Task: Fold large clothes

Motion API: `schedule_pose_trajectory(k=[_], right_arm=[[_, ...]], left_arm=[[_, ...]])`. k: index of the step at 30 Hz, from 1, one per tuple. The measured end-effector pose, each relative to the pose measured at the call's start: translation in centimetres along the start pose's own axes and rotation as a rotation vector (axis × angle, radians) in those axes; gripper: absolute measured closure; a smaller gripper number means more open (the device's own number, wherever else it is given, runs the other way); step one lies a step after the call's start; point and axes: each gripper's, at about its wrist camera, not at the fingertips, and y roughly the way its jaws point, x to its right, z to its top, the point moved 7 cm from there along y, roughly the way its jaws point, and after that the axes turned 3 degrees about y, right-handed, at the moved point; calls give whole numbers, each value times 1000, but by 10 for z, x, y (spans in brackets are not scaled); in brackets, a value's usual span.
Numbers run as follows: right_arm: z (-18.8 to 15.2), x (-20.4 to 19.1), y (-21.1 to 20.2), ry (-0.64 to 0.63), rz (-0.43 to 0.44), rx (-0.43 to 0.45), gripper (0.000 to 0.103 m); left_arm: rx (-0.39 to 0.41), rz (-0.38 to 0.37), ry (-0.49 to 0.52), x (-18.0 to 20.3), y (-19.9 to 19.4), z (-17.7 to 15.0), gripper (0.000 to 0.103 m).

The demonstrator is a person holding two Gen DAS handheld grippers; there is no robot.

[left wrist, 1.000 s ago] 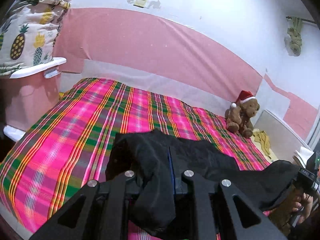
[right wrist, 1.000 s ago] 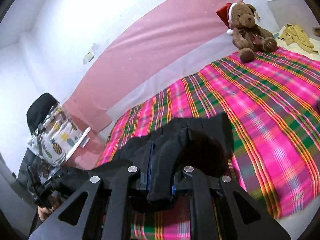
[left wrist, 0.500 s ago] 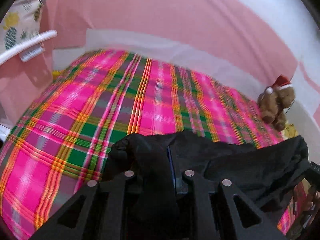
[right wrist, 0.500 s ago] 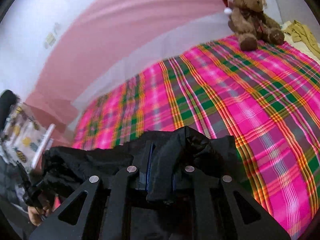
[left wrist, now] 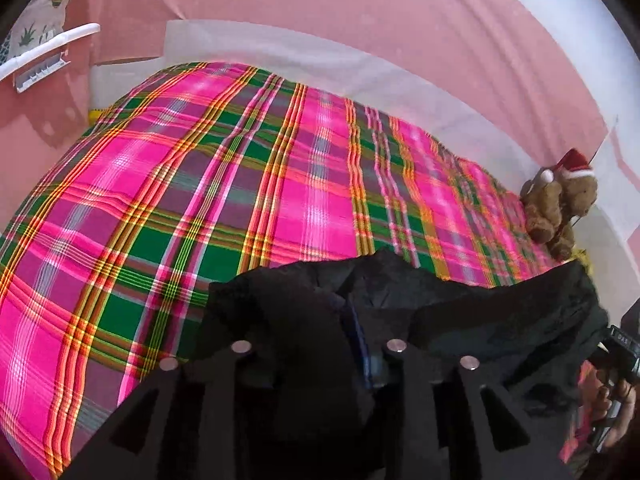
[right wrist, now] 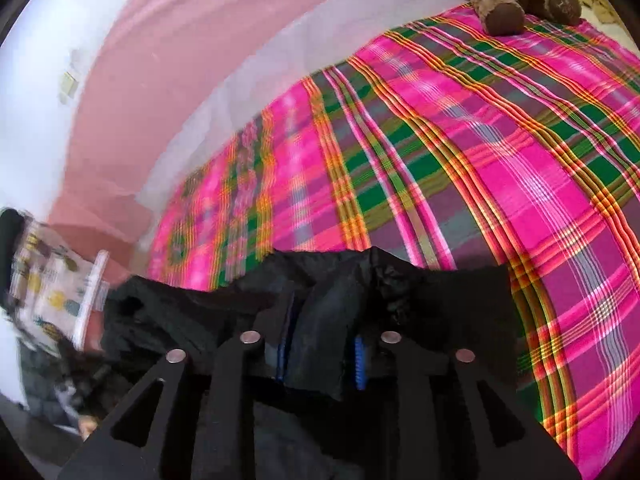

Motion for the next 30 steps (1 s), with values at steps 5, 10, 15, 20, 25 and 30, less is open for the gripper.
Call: schedule_pose_trajectory(k=[5, 10, 15, 20, 25, 30], right_arm=[[13, -14, -34, 30, 106, 50, 46], [18, -25, -61, -46, 33, 176, 43], [0, -38, -73, -162, -28, 223, 43], [-52, -47, -39, -328, -61, 101, 43], [-71, -21, 13, -343, -128, 12, 43], [-51, -15, 8, -348, -168, 48, 43]], left_arm=[[82, -61, -32, 4, -32, 18, 42], [120, -52, -32, 4, -46, 24, 38], [241, 11, -9, -1, -74, 33, 29], [191, -74, 75, 21, -70, 5, 28], [13, -55, 144, 27, -5, -34, 28], [29, -39, 142, 21, -3, -23, 28]])
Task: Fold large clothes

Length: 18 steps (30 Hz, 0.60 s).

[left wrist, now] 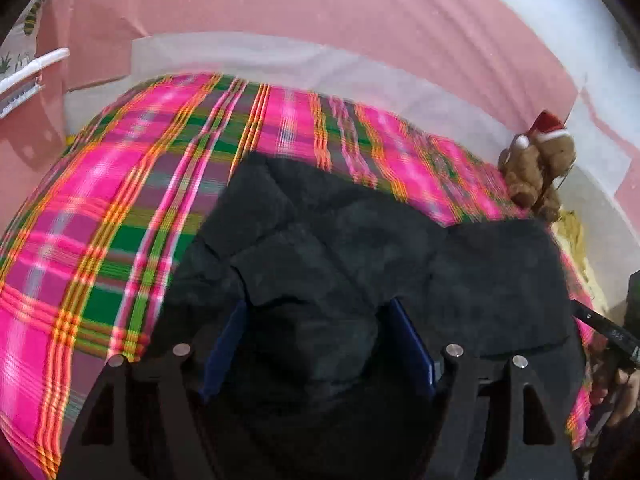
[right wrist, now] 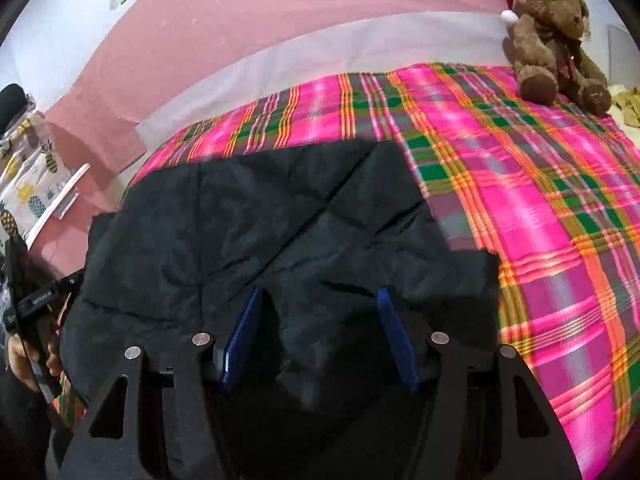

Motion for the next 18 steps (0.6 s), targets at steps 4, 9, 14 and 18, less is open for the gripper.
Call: schedule_pose_trajectory(k=[4, 9, 14, 18], right_arm=[[26, 26, -17, 33, -1, 62, 42], [43, 54, 12, 109, 78, -36, 41], [35, 58, 41, 150, 202, -185, 41], [40, 57, 28, 155, 182, -150, 90]], left_arm=[[46, 62, 34, -14, -6, 30, 24], [-77, 29, -29, -36, 31, 38, 23], [-119, -3, -4, -29, 47, 36, 27], [-97, 30, 19, -24, 44, 40, 60]])
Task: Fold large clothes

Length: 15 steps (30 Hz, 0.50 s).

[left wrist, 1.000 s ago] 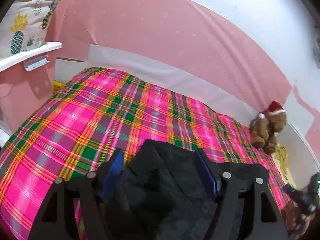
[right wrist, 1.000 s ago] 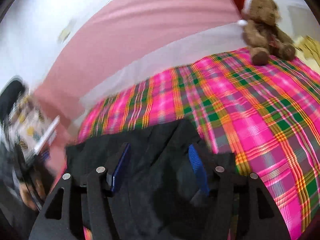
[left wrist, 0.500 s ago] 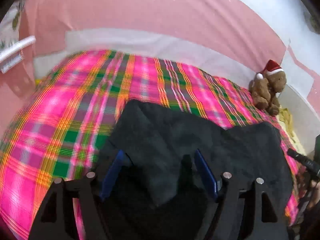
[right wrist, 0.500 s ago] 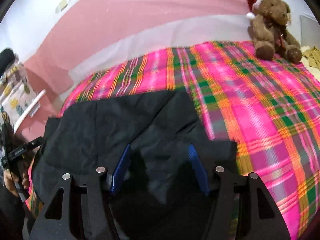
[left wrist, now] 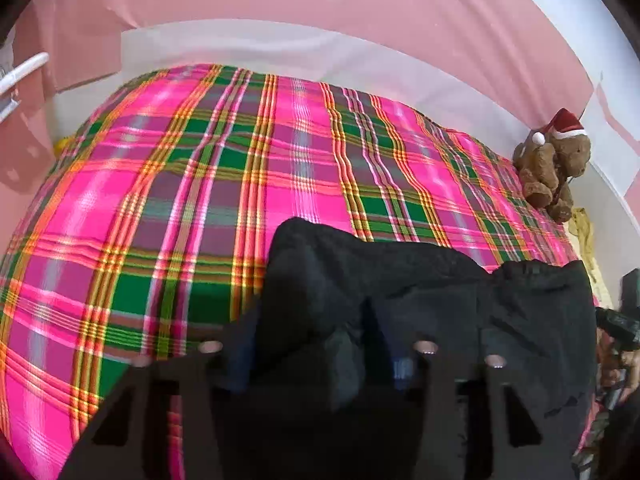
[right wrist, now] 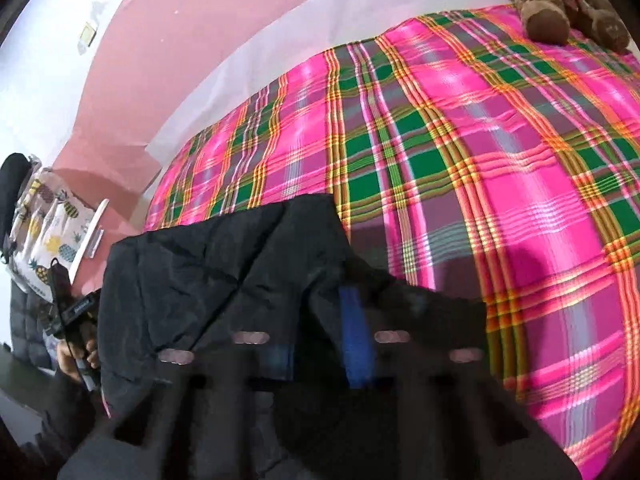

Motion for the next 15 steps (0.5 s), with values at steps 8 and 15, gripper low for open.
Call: schedule_pose_trajectory(k=[8, 15], right_arm=[[32, -11, -7, -48, -181, 122, 94], [12, 14, 71, -111, -389, 16, 94]], left_arm=[[85, 56, -59, -9, 10, 29, 74], [21, 142, -61, -16, 67, 8, 66]])
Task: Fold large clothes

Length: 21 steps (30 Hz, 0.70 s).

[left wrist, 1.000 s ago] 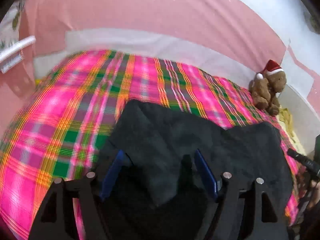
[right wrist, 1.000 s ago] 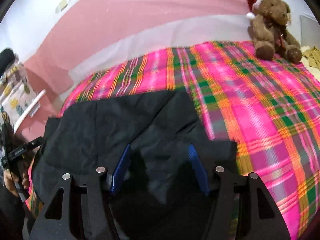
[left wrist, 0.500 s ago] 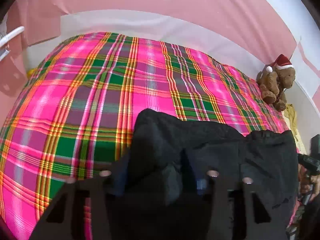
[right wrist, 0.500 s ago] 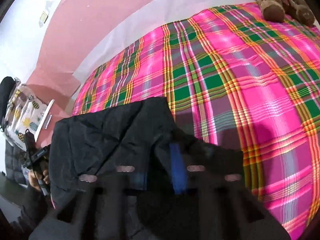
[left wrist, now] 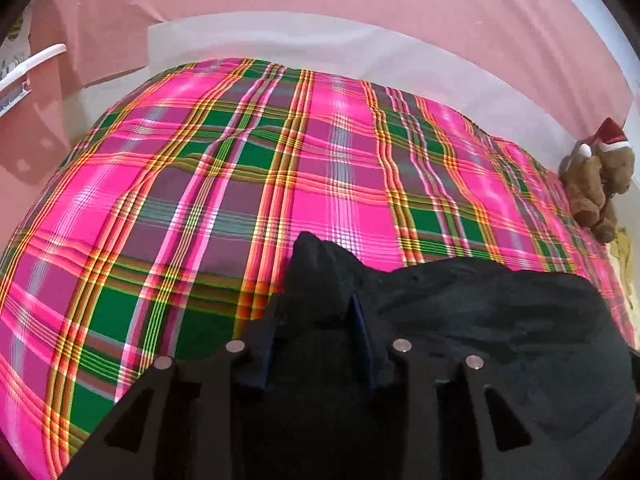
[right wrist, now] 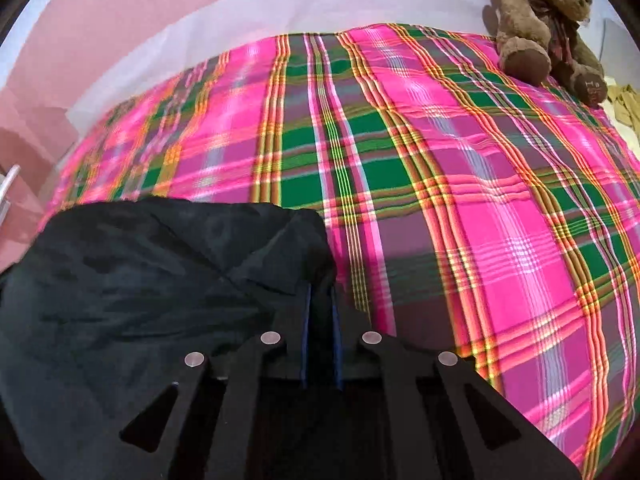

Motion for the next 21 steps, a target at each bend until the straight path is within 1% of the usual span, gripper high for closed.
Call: schedule_pose_trajectory(k=[1, 3, 6, 8, 10, 12, 14, 17, 18, 19, 20, 21], right_arm=[[-1, 0, 4, -10, -18, -2, 94], [-2, 1, 5, -18, -33, -6, 93], [0, 5, -6, -8, -35, 13, 90], [3, 9, -21, 13, -32, 37, 87], [8, 12, -42, 42, -24, 80, 85], [12, 8, -65, 39, -15, 129, 85], [16, -1, -94, 23, 0, 198, 83], [10, -28, -126, -16, 52, 263, 79], [5, -40, -133, -41, 72, 274, 78], [-5, -56, -140, -75, 99, 286, 77], [-13, -66, -142, -94, 114, 290, 76], [-22, -76, -141, -112, 131, 288, 73]], left_arm=[[-3, 8, -2, 0, 2, -1, 63], [-3, 15, -9, -1, 1, -1, 62], [8, -8, -30, -4, -15, 3, 61], [24, -26, -48, -9, -27, 7, 58], [54, -32, -45, -13, -44, 13, 55], [86, -28, -38, -15, -60, 20, 55], [132, -19, -28, -15, -81, 26, 55], [196, -61, -13, -1, -114, 25, 55], [211, -86, -5, 7, -122, 22, 55], [223, -129, 6, 20, -131, 15, 49], [230, -178, 25, 36, -137, 6, 47], [231, -210, 48, 49, -139, -2, 43]])
